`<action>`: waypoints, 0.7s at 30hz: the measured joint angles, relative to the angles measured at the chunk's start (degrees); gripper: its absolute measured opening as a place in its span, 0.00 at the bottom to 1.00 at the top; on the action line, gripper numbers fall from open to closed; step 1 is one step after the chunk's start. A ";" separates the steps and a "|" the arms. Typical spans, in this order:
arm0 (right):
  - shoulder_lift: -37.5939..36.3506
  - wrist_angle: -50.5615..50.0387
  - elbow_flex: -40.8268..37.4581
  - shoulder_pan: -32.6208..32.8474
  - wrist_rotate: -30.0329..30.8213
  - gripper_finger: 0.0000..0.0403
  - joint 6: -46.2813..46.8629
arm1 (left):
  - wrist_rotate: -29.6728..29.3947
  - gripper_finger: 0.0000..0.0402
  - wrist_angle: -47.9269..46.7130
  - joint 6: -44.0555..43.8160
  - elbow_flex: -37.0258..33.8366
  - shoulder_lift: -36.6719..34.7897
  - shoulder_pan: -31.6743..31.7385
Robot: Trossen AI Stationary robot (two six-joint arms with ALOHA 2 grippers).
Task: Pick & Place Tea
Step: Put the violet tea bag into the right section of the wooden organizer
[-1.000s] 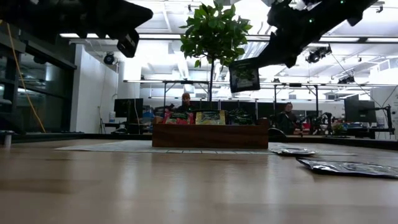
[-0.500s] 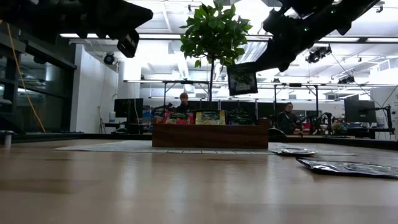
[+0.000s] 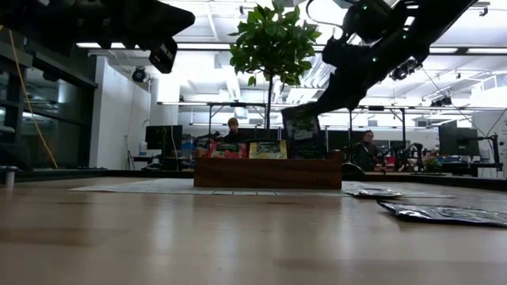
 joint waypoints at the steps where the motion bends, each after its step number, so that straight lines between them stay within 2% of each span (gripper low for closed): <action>1: 0.67 0.44 0.00 0.00 0.00 0.00 0.03 | 0.00 0.00 0.00 0.00 0.00 0.00 0.00; 8: 4.01 -1.15 0.00 0.20 0.18 0.00 0.46 | 0.00 0.00 -0.02 -0.02 0.00 0.00 0.00; 21: 4.33 -3.12 0.00 0.15 1.37 0.00 2.51 | -0.02 0.00 -0.31 0.11 0.00 0.00 0.00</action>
